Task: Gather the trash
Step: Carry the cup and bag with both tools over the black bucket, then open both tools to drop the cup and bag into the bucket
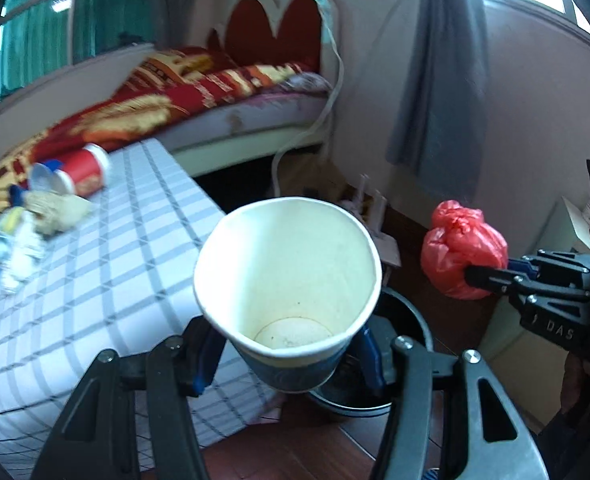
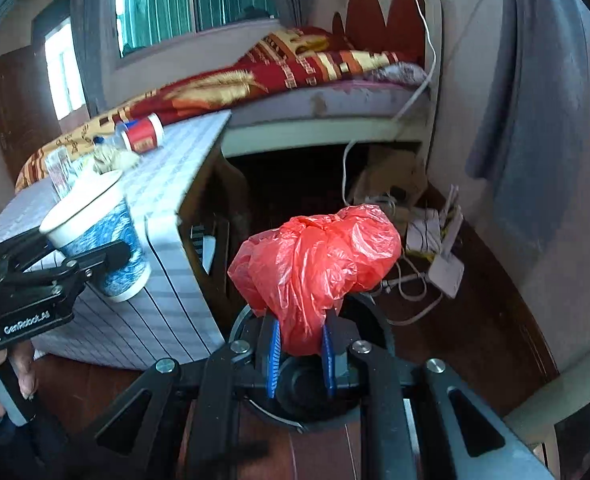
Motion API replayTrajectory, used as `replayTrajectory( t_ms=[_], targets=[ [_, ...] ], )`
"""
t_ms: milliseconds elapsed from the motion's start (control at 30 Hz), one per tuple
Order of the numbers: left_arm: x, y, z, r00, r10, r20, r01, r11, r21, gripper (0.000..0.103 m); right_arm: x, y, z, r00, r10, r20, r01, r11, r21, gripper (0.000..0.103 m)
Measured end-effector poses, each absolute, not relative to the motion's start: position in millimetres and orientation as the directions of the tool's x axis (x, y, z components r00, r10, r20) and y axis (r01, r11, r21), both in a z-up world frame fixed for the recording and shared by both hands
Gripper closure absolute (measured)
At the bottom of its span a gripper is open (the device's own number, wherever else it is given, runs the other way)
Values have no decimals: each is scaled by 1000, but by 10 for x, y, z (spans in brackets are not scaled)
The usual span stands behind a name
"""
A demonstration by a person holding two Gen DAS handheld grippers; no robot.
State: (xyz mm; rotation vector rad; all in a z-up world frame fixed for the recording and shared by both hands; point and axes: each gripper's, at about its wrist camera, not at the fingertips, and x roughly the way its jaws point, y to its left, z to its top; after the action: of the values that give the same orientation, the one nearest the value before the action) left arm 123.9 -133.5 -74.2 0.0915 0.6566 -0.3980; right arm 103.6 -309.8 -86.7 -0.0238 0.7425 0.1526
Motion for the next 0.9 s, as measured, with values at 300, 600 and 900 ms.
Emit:
replayTrajectory(
  t_ms=[300, 600, 900],
  targets=[
    [1481, -1772, -1305, 605, -363, -708, 457, 887, -64, 43, 1285, -3421, -1544, 616, 183, -766, -223, 973, 53, 84],
    [1729, -1932, -1687, 546, -350, -761, 430, 897, -104, 5, 1591, -3482, -2097, 515, 161, -842, -299, 954, 0, 30],
    [1584, -1801, -1746, 596, -231, -769, 362, 932, 1, 1, 1581, -3750, -2178, 547, 76, -834, -161, 987, -16, 0]
  ],
)
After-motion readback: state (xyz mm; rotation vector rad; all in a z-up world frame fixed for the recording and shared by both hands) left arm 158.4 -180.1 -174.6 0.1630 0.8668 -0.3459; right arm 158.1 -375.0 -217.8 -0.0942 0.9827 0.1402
